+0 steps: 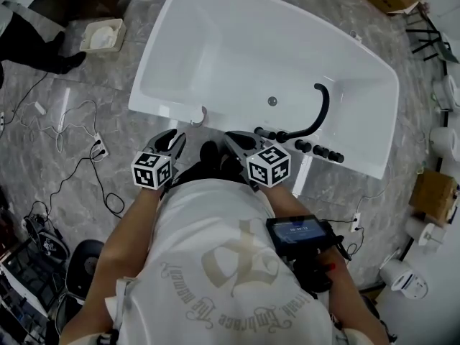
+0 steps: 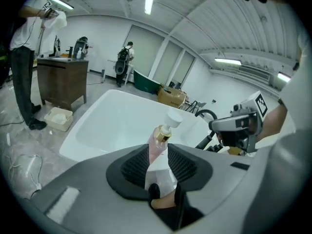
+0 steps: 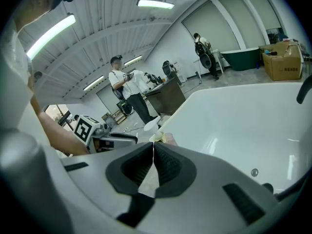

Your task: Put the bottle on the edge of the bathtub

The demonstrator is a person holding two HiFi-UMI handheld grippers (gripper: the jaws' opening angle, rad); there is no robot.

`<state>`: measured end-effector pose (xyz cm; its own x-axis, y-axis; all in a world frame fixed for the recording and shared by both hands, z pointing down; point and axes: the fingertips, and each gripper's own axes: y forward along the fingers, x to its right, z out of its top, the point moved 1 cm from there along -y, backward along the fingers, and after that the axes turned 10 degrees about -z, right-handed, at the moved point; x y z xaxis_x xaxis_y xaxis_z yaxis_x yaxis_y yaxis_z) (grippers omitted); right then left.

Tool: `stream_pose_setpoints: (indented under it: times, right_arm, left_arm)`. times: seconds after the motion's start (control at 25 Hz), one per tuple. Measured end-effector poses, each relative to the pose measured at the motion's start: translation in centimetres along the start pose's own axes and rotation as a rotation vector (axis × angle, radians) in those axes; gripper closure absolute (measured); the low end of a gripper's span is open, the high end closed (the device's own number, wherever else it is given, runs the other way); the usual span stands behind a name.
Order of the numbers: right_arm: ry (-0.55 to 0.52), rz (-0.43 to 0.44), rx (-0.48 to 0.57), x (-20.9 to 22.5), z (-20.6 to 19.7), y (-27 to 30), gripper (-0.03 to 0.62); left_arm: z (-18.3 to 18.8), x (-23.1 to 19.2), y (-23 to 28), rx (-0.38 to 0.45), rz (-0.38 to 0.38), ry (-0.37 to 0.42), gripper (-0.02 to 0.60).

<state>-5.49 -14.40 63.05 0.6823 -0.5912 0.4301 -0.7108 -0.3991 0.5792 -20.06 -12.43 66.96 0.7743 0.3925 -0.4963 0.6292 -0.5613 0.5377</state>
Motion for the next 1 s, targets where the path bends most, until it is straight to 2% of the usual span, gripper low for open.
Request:
stream_pose_setpoints:
  times: [0.2, 0.36, 0.76, 0.92, 1.0]
  right_arm:
    - [-0.037, 0.004, 0.039, -0.9, 0.9, -0.1, 0.588]
    - [-0.070, 0.009, 0.074, -1.5, 2.0, -0.5, 0.588]
    - [-0.120, 0.040, 0.166, -2.9, 4.8, -3.1, 0.588]
    - [-0.126, 0.032, 0.185, -2.7, 5.1, -3.7, 0.588]
    - [-0.122, 0.024, 0.188, -2.7, 5.1, -3.8, 0.588]
  left_arm:
    - [1.5, 1.0, -2.1, 0.083, -0.012, -0.018, 0.533]
    - [2.8, 2.3, -3.4, 0.125, -0.029, 0.008, 0.557]
    - [5.6, 7.0, -4.9, 0.177, -0.108, 0.145, 0.568]
    - [6.4, 7.9, -5.1, 0.185, -0.121, 0.205, 0.572]
    - [6.7, 7.8, -5.3, 0.192, -0.128, 0.210, 0.575]
